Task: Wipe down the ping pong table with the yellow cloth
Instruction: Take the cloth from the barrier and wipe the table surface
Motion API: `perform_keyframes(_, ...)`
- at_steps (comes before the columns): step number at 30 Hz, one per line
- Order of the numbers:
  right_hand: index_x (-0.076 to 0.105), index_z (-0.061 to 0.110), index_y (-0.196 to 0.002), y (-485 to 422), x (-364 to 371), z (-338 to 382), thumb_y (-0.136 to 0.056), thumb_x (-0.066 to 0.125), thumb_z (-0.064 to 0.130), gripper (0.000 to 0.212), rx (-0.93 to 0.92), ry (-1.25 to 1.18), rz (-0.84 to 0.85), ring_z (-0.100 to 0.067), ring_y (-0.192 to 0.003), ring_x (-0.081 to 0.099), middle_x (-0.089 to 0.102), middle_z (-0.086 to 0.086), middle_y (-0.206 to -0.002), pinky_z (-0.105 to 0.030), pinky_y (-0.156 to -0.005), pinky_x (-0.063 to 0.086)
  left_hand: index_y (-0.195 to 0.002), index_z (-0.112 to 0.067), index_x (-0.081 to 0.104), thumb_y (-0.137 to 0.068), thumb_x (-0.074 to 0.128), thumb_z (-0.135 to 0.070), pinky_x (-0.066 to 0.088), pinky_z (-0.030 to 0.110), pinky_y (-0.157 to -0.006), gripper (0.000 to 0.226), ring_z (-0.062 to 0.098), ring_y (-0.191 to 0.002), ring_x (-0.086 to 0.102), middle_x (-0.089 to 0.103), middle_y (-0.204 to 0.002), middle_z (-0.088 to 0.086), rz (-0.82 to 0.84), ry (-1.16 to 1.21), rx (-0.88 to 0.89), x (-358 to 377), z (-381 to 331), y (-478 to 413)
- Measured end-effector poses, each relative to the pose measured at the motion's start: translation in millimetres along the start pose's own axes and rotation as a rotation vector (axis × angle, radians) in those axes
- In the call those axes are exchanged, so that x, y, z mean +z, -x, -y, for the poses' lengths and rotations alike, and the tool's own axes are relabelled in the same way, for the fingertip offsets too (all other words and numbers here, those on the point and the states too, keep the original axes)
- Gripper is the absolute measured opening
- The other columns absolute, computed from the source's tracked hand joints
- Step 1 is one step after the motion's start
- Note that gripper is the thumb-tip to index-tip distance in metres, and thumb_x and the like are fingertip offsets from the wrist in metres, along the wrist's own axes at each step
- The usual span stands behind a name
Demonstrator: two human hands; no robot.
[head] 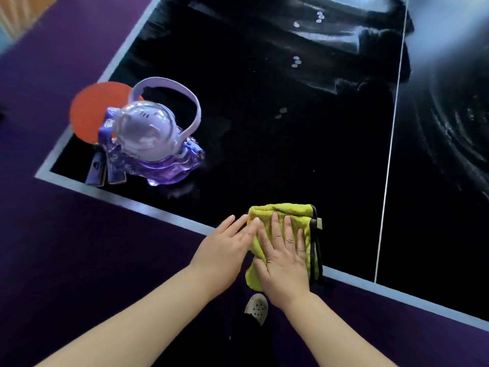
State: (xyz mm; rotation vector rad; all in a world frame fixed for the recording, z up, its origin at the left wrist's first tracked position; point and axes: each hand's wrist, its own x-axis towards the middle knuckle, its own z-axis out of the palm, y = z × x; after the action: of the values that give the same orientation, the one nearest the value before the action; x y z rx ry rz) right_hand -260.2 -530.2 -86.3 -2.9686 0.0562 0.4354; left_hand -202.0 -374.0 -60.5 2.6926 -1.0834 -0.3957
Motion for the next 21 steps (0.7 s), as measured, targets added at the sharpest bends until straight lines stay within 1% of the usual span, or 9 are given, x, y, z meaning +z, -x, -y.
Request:
perform_keyframes(1, 0.011, 0.032, -0.156, -10, 0, 16, -0.087, 0.039, 0.046, 0.076, -0.03, -0.001, 0.008, -0.026, -0.15, 0.001, 0.008, -0.005, -0.164, -0.051, -0.114, 0.007, -0.14, -0.005, 0.027, -0.066, 0.078, -0.017, 0.024, 0.038, -0.11, 0.091, 0.018, -0.133, 0.04, 0.048, -0.14, 0.003, -0.002, -0.006, -0.039, -4, 14, 8)
perform_keyframes(2, 0.013, 0.032, -0.156, -20, 0, 30, -0.086, 0.039, 0.046, 0.075, -0.055, 0.0, 0.018, -0.025, -0.15, 0.001, 0.01, -0.005, -0.163, -0.051, -0.114, 0.007, -0.141, -0.005, 0.024, -0.069, 0.076, -0.018, 0.023, 0.037, -0.111, 0.09, 0.019, -0.134, 0.04, 0.043, -0.143, 0.003, 0.022, -0.018, -0.07, -10, 27, 15)
perform_keyframes(4, 0.012, 0.033, -0.155, -38, -2, 52, -0.087, 0.036, 0.046, 0.074, -0.09, 0.006, 0.033, -0.023, -0.15, -0.006, 0.006, -0.004, -0.163, -0.05, -0.116, 0.001, -0.145, -0.004, 0.0, -0.087, 0.057, -0.022, 0.005, 0.034, -0.117, 0.083, 0.019, -0.144, 0.015, 0.011, -0.154, 0.0, 0.024, -0.094, -0.092, -15, 50, 25)
perform_keyframes(5, 0.007, 0.034, -0.155, -47, -4, 60, -0.087, 0.032, 0.046, 0.073, -0.103, 0.011, 0.034, -0.021, -0.149, -0.013, 0.0, -0.002, -0.163, -0.049, -0.117, -0.005, -0.146, -0.003, -0.004, -0.091, 0.051, -0.023, 0.002, 0.034, -0.117, 0.08, 0.019, -0.145, 0.008, 0.004, -0.155, 0.0, 0.028, -0.134, -0.107, -19, 60, 29)
perform_keyframes(8, -0.01, 0.041, -0.15, -70, -14, 72, -0.084, 0.014, 0.051, 0.071, -0.103, 0.002, 0.058, -0.016, -0.142, -0.033, -0.022, 0.005, -0.158, -0.046, -0.115, -0.021, -0.138, 0.003, 0.039, -0.066, 0.076, -0.013, 0.036, 0.04, -0.108, 0.082, 0.023, -0.131, 0.043, 0.046, -0.141, 0.01, -0.022, -0.075, -0.18, -24, 84, 34)
perform_keyframes(9, -0.012, 0.042, -0.148, -76, -18, 74, -0.083, 0.012, 0.052, 0.071, -0.094, 0.009, 0.061, -0.016, -0.141, -0.035, -0.025, 0.007, -0.157, -0.046, -0.115, -0.022, -0.135, 0.002, 0.045, -0.061, 0.078, -0.009, 0.042, 0.042, -0.102, 0.081, 0.024, -0.126, 0.049, 0.053, -0.136, 0.011, -0.062, -0.037, -0.19, -24, 91, 35)
perform_keyframes(14, -0.004, 0.041, -0.15, -100, -20, 79, -0.085, 0.016, 0.056, 0.07, -0.048, 0.022, 0.017, -0.015, -0.144, -0.026, -0.013, 0.005, -0.16, -0.048, -0.116, -0.016, -0.127, -0.004, 0.056, -0.059, 0.079, -0.014, 0.05, 0.039, -0.095, 0.073, 0.021, -0.117, 0.058, 0.059, -0.128, 0.009, -0.123, 0.022, -0.144, -33, 100, 25)
perform_keyframes(18, -0.02, 0.043, -0.145, -123, -35, 80, -0.08, -0.001, 0.06, 0.07, -0.015, 0.053, 0.074, -0.017, -0.141, -0.035, -0.028, 0.008, -0.155, -0.046, -0.115, -0.022, -0.123, -0.005, 0.061, -0.052, 0.084, -0.019, 0.051, 0.035, -0.092, 0.076, 0.02, -0.113, 0.06, 0.061, -0.126, 0.009, -0.099, 0.04, -0.108, -37, 101, 14)
perform_keyframes(21, -0.023, 0.043, -0.145, -140, -43, 76, -0.079, -0.004, 0.061, 0.07, -0.003, 0.075, 0.065, -0.018, -0.141, -0.035, -0.032, 0.008, -0.153, -0.047, -0.116, -0.021, -0.12, -0.006, 0.063, -0.049, 0.086, -0.024, 0.049, 0.034, -0.091, 0.077, 0.019, -0.111, 0.061, 0.063, -0.123, 0.008, -0.091, 0.025, -0.084, -42, 97, 6)
